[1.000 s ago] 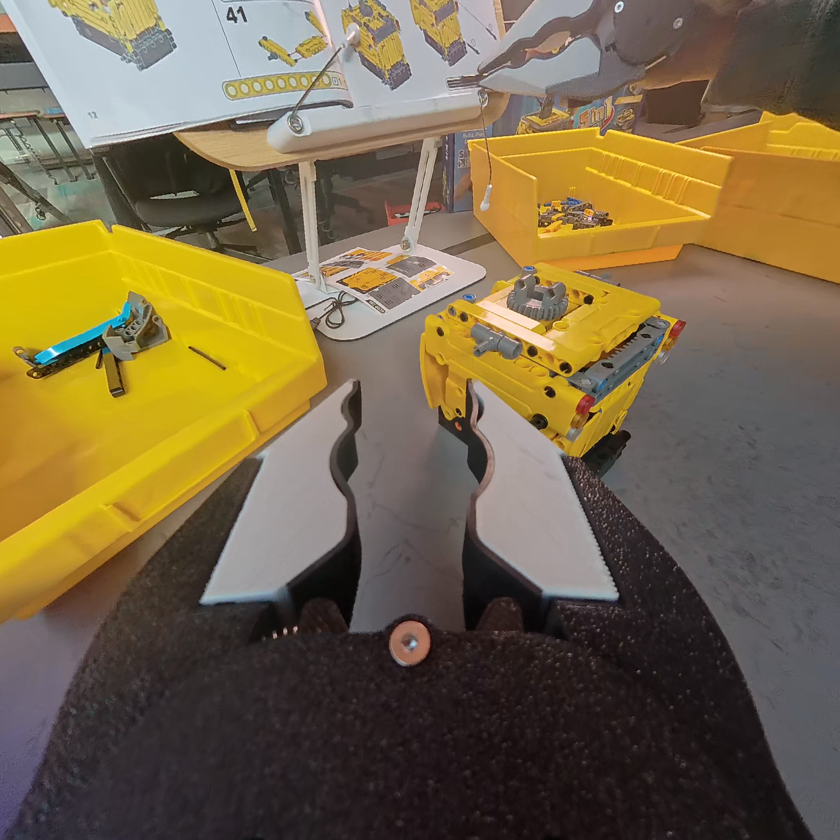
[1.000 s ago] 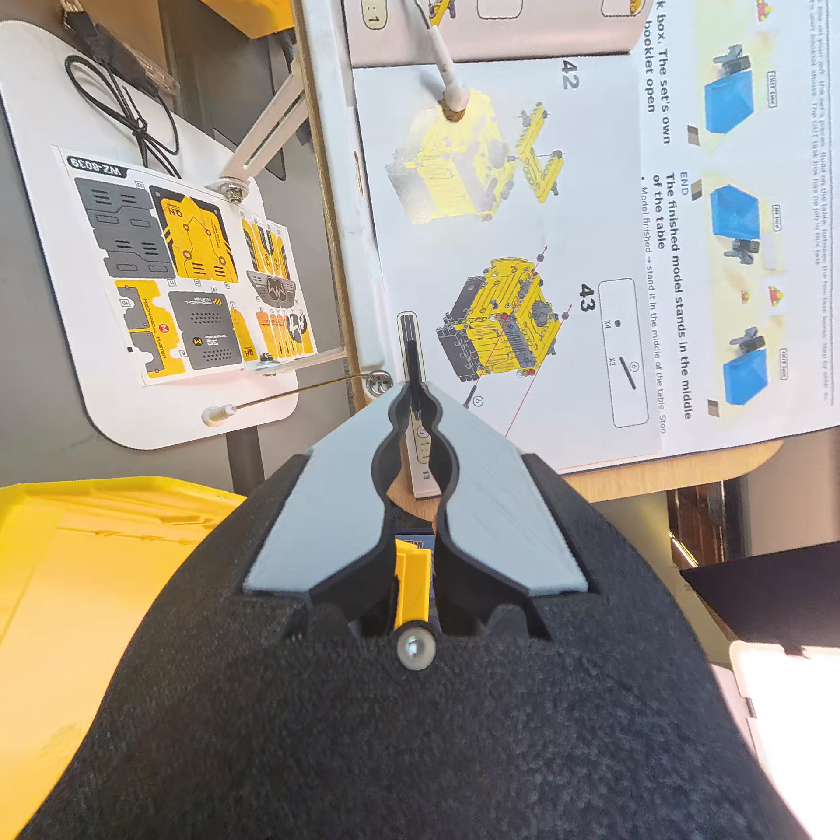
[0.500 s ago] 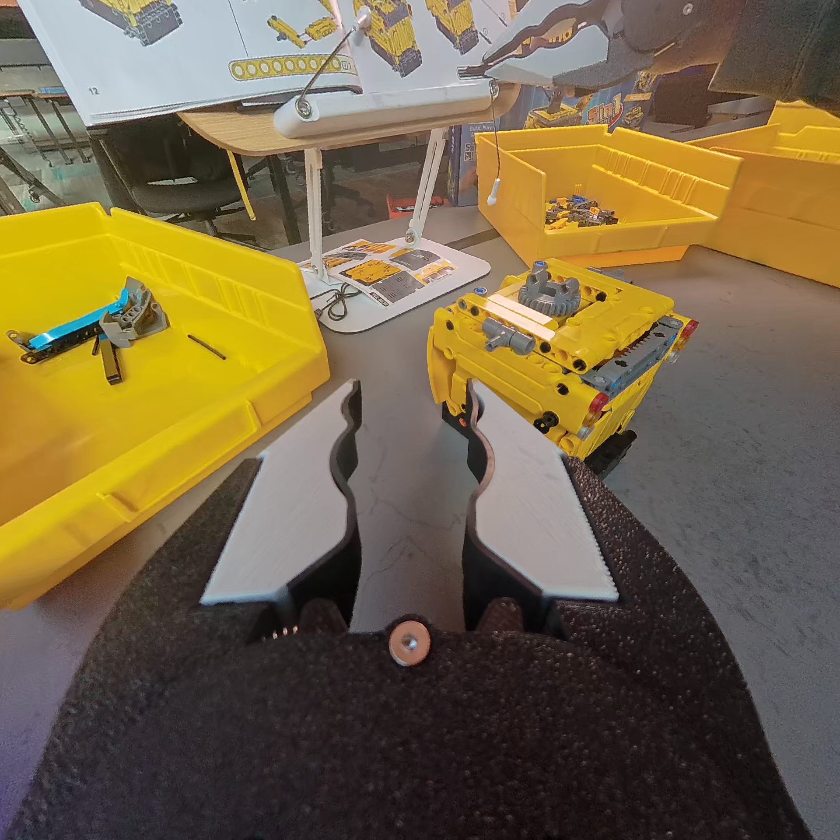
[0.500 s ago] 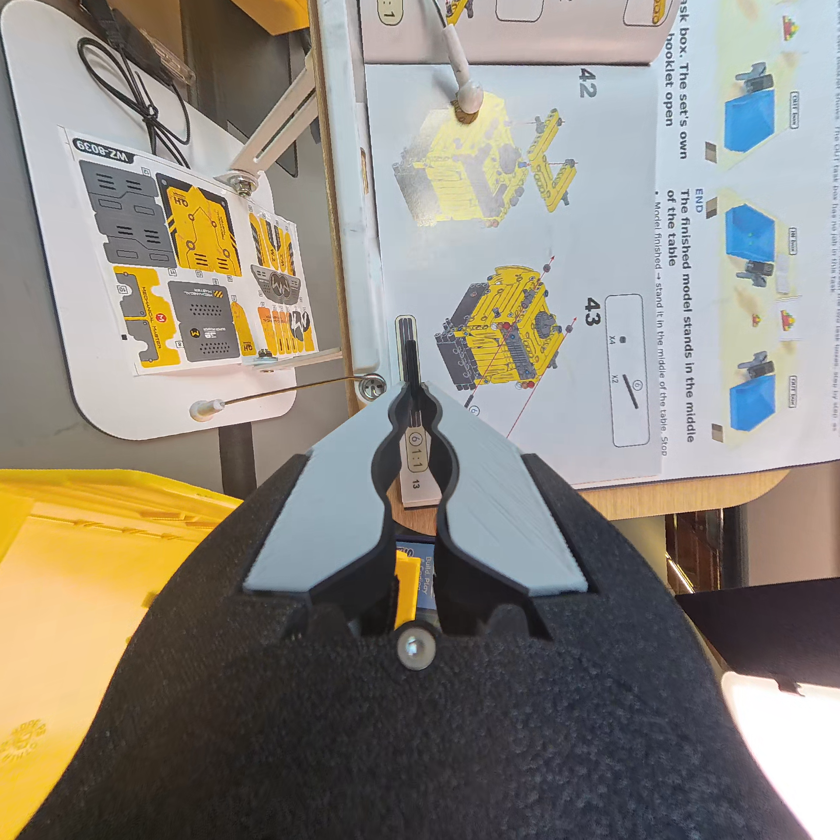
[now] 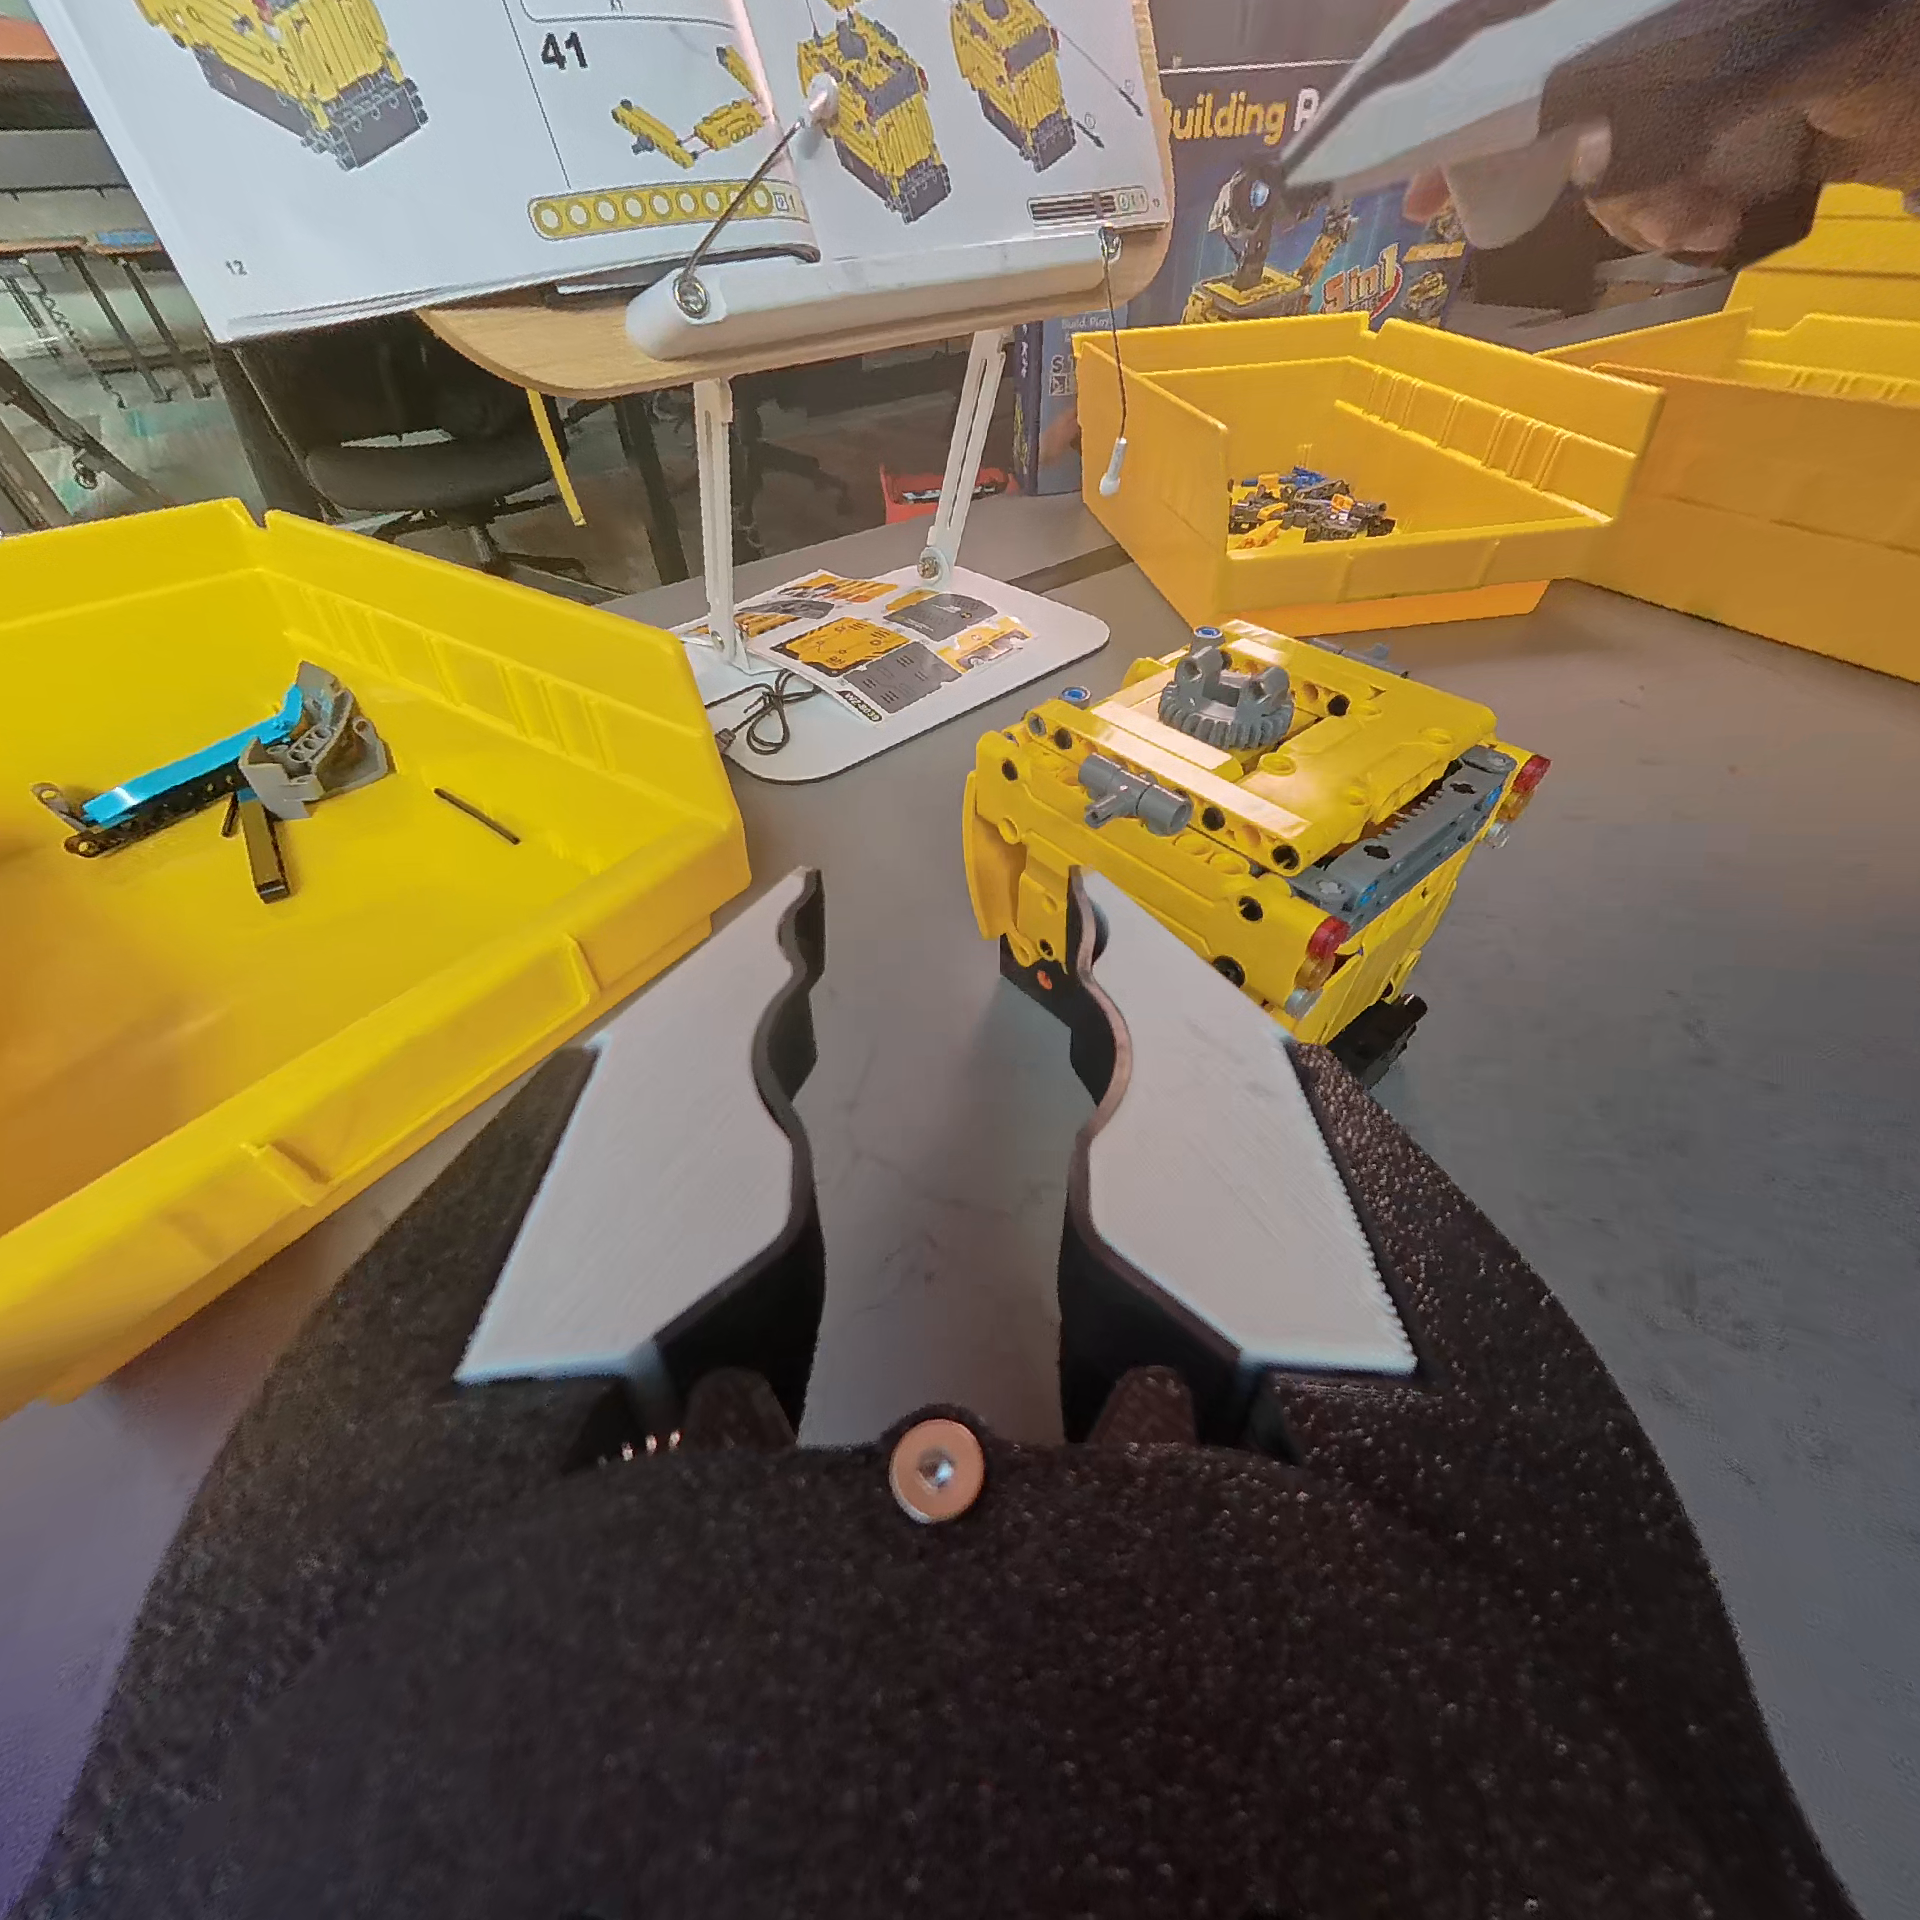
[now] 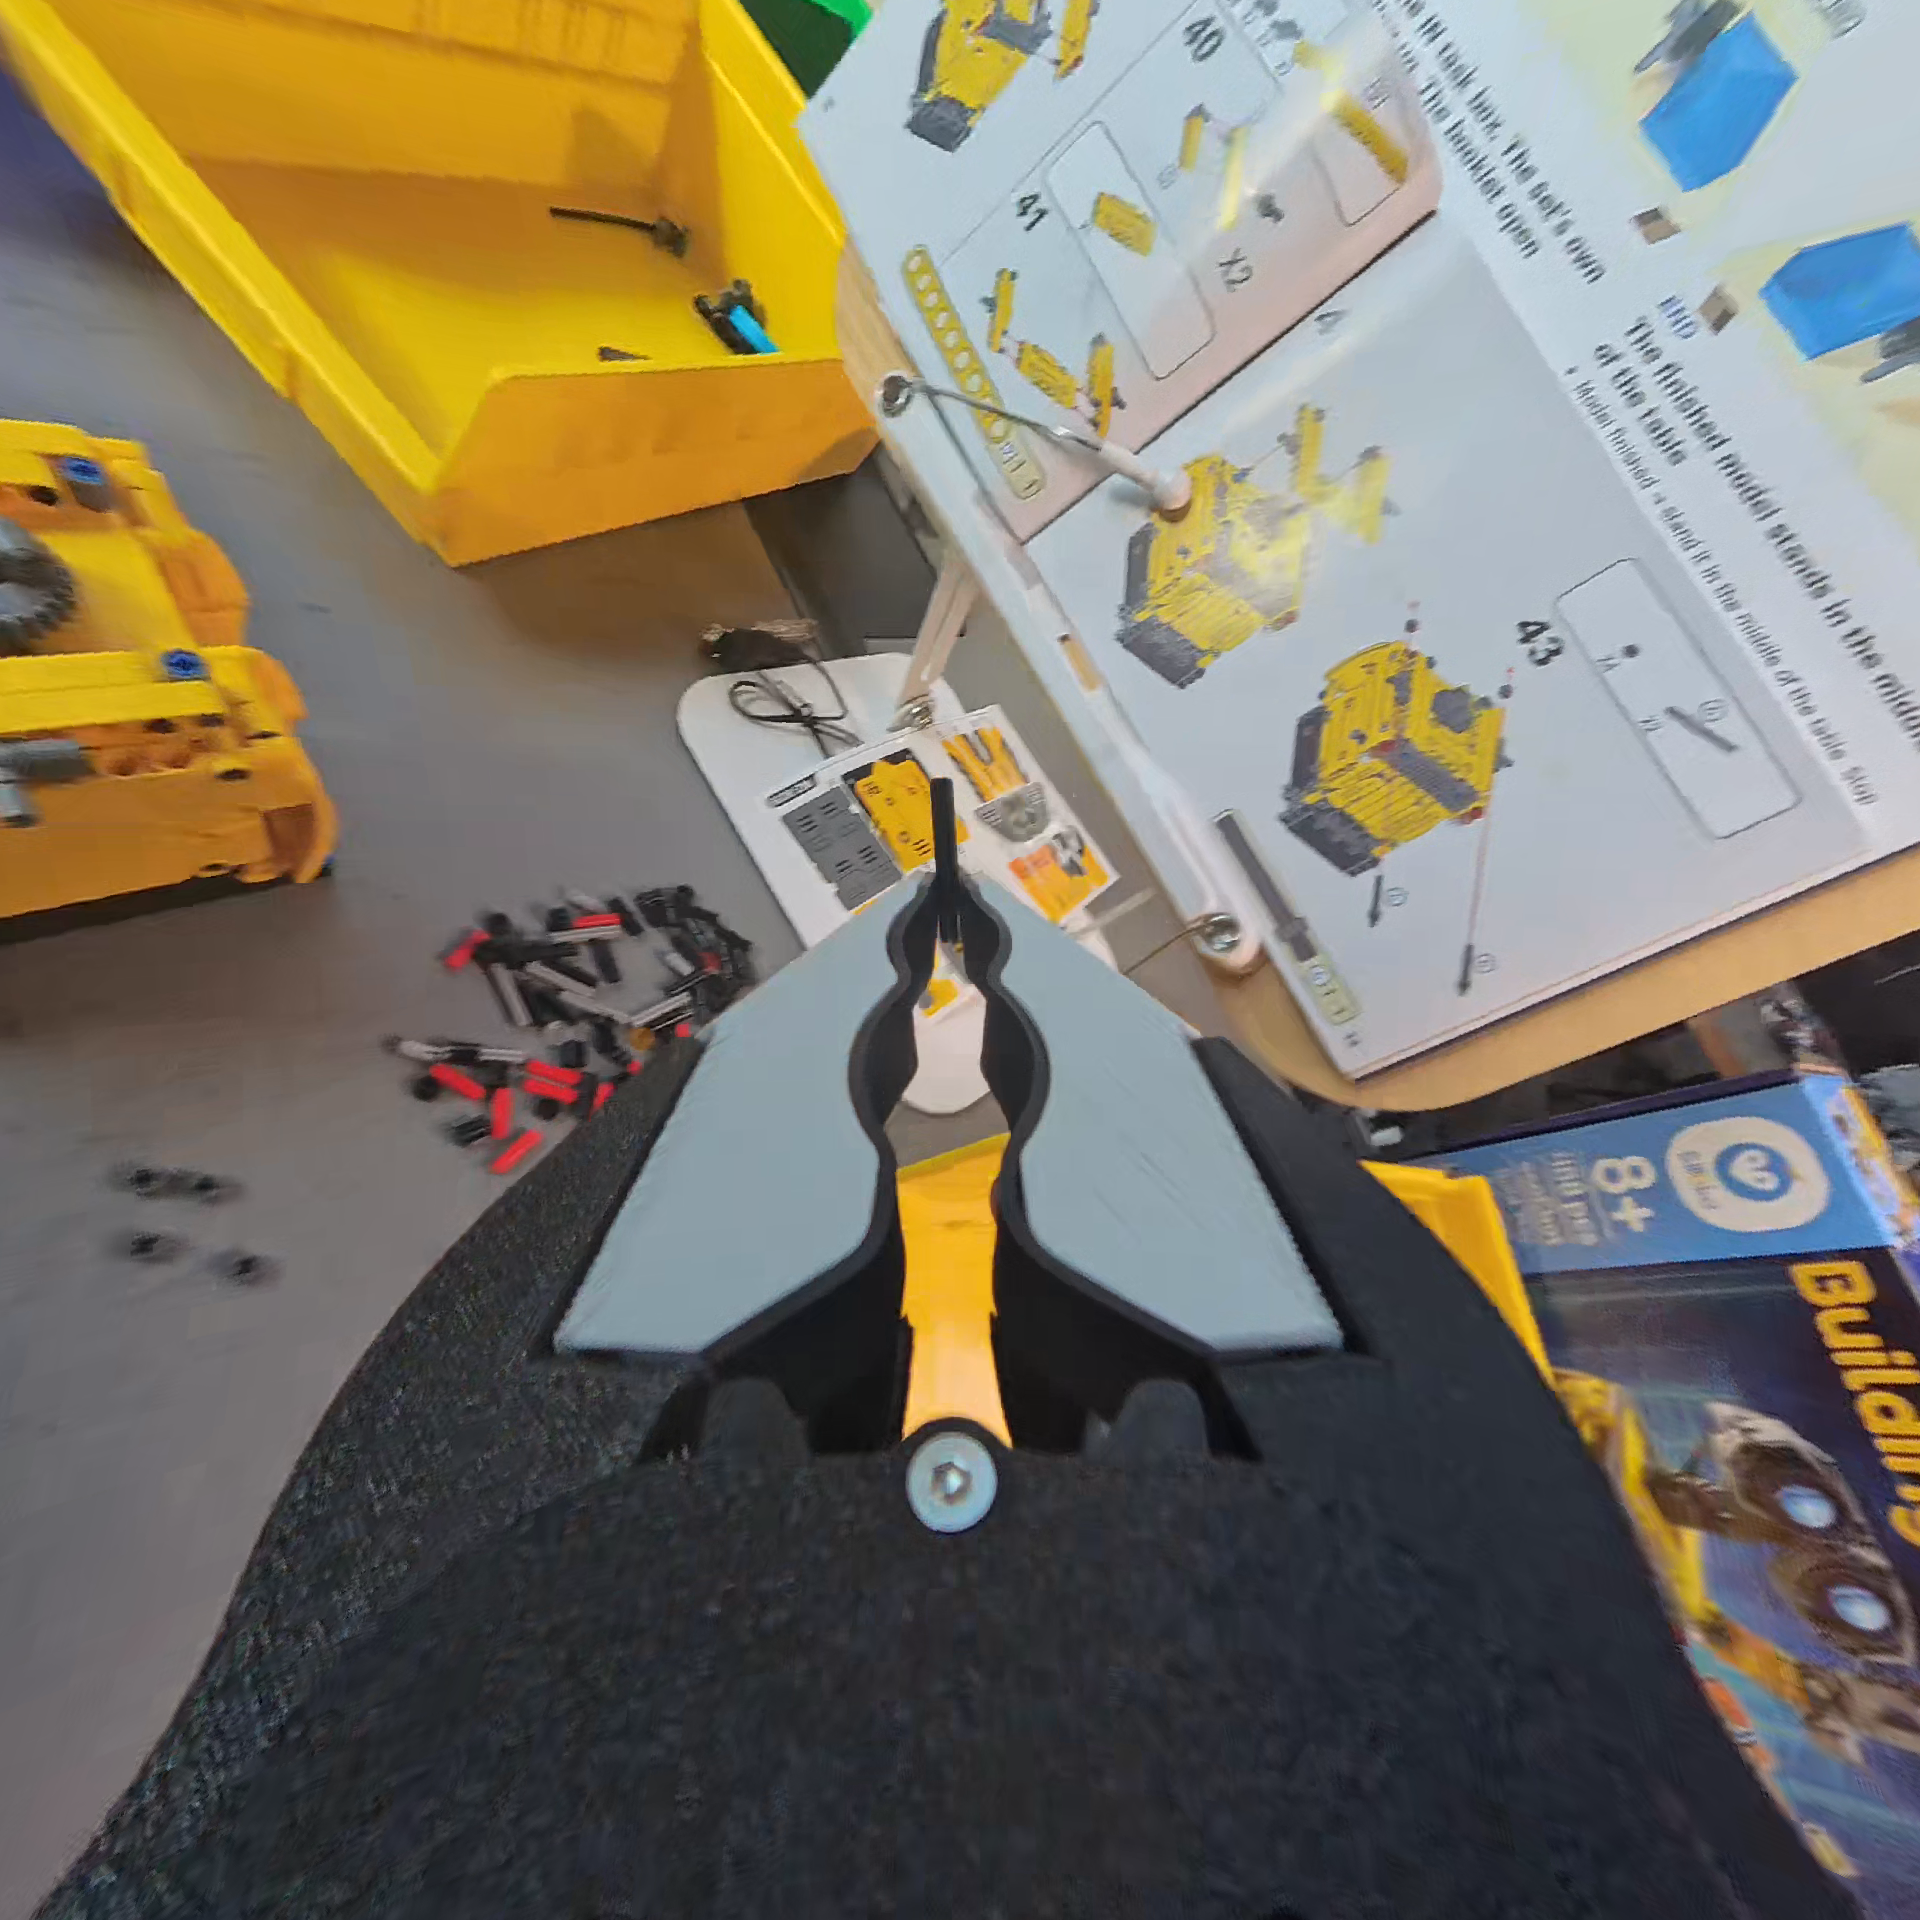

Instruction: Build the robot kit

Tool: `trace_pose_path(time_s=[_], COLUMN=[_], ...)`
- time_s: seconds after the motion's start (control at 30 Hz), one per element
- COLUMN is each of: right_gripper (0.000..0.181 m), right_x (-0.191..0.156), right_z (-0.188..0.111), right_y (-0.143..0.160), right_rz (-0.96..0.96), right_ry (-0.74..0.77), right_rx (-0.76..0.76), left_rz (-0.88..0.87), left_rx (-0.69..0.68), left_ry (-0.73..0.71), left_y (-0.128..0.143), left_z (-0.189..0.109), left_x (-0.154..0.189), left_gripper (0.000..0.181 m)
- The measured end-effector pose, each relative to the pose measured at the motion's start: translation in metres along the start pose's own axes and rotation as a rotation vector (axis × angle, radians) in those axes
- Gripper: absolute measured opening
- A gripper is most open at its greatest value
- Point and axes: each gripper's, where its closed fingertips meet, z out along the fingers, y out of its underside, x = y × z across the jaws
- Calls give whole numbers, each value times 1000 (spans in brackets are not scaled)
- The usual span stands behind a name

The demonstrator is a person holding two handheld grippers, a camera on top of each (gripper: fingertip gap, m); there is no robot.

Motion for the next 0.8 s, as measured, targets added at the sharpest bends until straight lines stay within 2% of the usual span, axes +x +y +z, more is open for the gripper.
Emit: trace_pose_path(time_s=[0.17,0.37,0.57,0.8], right_gripper=[3,4,4,4], right_x=[-83,-149,-180,-188], right_z=[-22,-33,-35,-30], right_y=[37,98,122,129], right_rz=[107,151,162,135], right_ry=[-216,-369,-446,-468], right_rx=[-149,-284,-339,-336], left_rz=[12,-7,-20,-5], left_rx=[14,27,-5,-51], left_ry=[7,15,25,8], left_y=[-7,-13,-5,8], left_z=[-4,-8,-4,1], left_x=[6,8,10,7], left_gripper=[46,46,46,46])
